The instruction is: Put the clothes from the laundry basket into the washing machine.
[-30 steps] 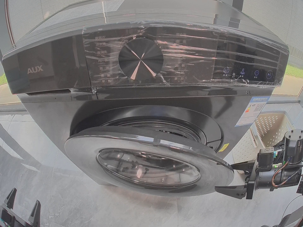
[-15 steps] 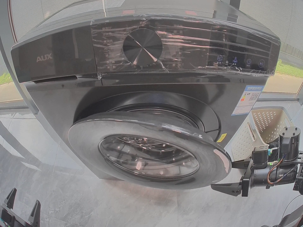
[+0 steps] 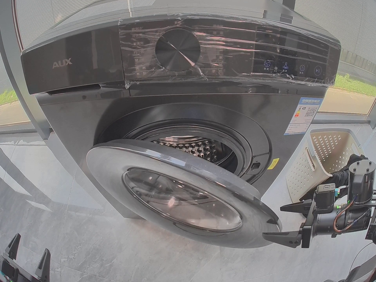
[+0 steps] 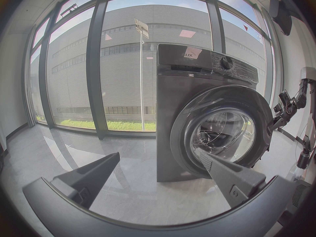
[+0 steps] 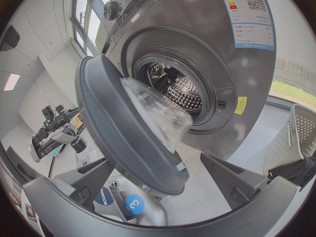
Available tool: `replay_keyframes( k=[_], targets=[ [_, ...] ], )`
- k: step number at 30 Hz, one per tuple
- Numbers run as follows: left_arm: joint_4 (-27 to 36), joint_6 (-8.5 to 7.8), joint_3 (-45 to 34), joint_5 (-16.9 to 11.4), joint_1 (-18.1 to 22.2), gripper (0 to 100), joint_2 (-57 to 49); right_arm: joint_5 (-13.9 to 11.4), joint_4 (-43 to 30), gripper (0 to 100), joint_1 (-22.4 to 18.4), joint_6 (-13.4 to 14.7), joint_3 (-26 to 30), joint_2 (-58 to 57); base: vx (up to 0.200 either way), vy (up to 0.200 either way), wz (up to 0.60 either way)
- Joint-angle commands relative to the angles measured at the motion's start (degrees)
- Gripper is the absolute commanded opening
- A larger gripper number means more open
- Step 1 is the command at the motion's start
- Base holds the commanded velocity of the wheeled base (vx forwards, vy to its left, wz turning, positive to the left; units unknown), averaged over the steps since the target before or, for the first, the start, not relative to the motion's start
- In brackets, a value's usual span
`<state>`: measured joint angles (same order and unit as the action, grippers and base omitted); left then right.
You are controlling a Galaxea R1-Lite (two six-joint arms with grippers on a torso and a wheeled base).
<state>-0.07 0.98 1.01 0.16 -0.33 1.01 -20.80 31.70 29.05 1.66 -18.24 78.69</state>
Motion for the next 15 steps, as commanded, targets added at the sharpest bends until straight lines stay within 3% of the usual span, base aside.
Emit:
replay_keyframes(
  k=[1,7,15],
  targets=[
    [-0.01,0.08,-0.84,0.02,0.07,100,-1.01,0.14,0.03,100,-0.75,-0.16,-2.15,2.61,-0.2,0.0,0.0],
    [-0.01,0.17,-0.84,0.02,-0.02,100,-1.01,0.05,0.03,100,1.01,-0.08,-2.59,3.66,-0.2,0.0,0.0],
    [-0.01,0.08,-0.84,0.02,0.07,100,-1.01,-0.47,0.12,100,3.47,0.45,-0.84,2.96,0.0,0.0,0.0]
  ],
)
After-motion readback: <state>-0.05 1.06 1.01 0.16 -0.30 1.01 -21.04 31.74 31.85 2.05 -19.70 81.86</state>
